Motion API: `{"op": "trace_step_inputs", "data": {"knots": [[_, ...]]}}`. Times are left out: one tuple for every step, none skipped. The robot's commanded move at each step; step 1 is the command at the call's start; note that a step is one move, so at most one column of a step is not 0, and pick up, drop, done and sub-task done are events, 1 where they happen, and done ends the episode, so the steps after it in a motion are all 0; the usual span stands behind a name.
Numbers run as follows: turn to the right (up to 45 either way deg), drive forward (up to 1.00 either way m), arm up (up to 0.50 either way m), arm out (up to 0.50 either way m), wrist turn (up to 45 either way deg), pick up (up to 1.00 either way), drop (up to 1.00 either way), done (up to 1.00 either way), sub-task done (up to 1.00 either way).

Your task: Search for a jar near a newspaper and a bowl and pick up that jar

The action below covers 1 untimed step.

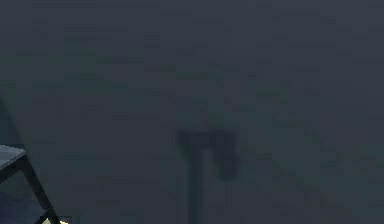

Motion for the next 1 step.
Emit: {"op": "trace_step_inputs", "data": {"knots": [[0.0, 0.0, 0.24, 0.0, 0.0, 0.0, 0.0, 0.0, 0.0]]}}
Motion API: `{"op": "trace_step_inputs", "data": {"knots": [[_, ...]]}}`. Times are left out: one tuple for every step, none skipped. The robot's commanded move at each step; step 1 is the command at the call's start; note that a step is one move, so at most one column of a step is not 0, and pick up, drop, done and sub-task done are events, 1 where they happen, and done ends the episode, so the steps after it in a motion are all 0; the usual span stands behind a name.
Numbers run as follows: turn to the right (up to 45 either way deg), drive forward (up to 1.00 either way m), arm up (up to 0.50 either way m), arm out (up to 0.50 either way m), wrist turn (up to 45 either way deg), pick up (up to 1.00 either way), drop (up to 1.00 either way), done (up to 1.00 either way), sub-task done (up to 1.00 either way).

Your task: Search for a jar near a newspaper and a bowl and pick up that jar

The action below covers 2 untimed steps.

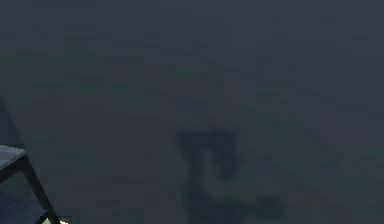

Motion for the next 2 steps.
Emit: {"op": "trace_step_inputs", "data": {"knots": [[0.0, 0.0, 0.0, 0.34, 0.0, 0.0, 0.0, 0.0, 0.0], [0.0, 0.0, 0.0, 0.0, 45.0, 0.0, 0.0, 0.0, 0.0]]}}
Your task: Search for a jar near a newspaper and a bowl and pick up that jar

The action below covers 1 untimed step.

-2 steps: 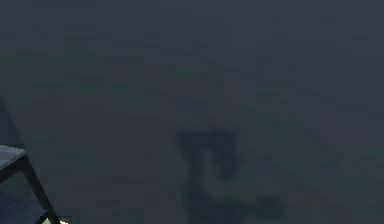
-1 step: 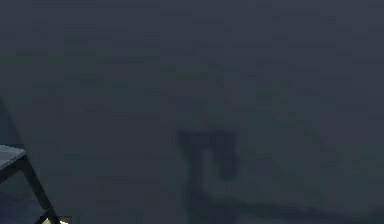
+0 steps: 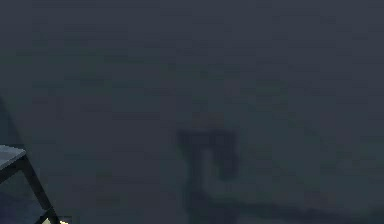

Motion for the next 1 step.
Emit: {"op": "trace_step_inputs", "data": {"knots": [[0.0, 0.0, 0.0, 0.0, 45.0, 0.0, 0.0, 0.0, 0.0]]}}
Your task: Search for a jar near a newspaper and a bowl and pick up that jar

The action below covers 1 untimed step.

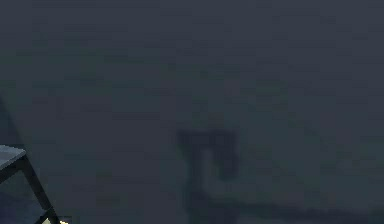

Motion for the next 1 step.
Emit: {"op": "trace_step_inputs", "data": {"knots": [[0.0, 0.0, 0.0, 0.0, 45.0, 0.0, 0.0, 0.0, 0.0]]}}
